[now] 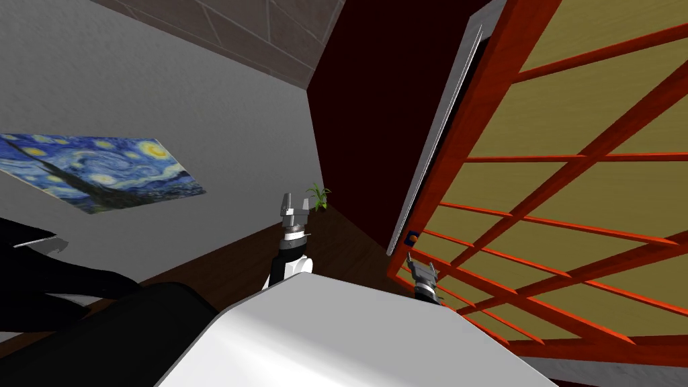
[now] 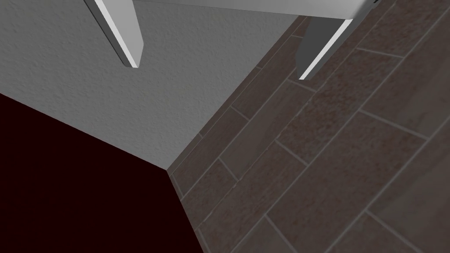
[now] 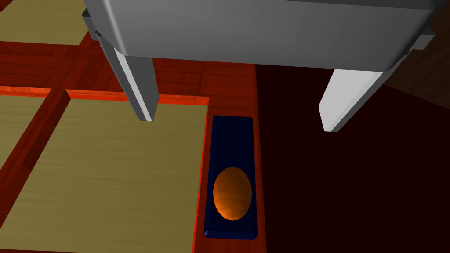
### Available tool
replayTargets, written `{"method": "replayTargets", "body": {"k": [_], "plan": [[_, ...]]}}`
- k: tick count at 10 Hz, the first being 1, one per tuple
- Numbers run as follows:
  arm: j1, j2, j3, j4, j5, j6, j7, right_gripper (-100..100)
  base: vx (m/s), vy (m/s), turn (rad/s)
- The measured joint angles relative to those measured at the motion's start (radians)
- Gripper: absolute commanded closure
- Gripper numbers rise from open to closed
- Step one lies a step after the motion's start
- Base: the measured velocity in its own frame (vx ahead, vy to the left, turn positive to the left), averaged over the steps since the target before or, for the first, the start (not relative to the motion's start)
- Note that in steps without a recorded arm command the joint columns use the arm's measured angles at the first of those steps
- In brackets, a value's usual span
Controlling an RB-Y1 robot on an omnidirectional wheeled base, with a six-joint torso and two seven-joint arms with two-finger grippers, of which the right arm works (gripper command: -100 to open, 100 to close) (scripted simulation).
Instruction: Pull the door open
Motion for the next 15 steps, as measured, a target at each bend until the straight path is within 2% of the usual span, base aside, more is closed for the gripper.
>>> {"method": "replayTargets", "body": {"k": [1, 2, 3, 5, 8, 9, 15], "plan": [[-0.011, -0.013, 0.001, 0.049, 0.0, -0.025, -0.025, -100, 0.2, -0.006, 0.066], [0.001, -0.023, -0.004, 0.033, -0.004, -0.026, -0.035, -100, 0.23, -0.022, 0.089], [0.019, -0.036, -0.011, 0.006, -0.011, -0.013, -0.038, -100, 0.19, -0.012, 0.082], [0.016, -0.061, -0.017, 0.034, -0.017, -0.026, -0.07, -100, 0.182, -0.01, 0.087], [0.034, -0.102, -0.027, 0.055, -0.027, -0.048, -0.12, -100, 0.152, -0.024, 0.065], [0.033, -0.104, -0.027, 0.057, -0.027, -0.05, -0.124, 100, -0.018, 0.001, -0.028], [0.035, -0.102, -0.027, 0.057, -0.027, -0.045, -0.12, 100, -0.037, 0.0, 0.016]]}}
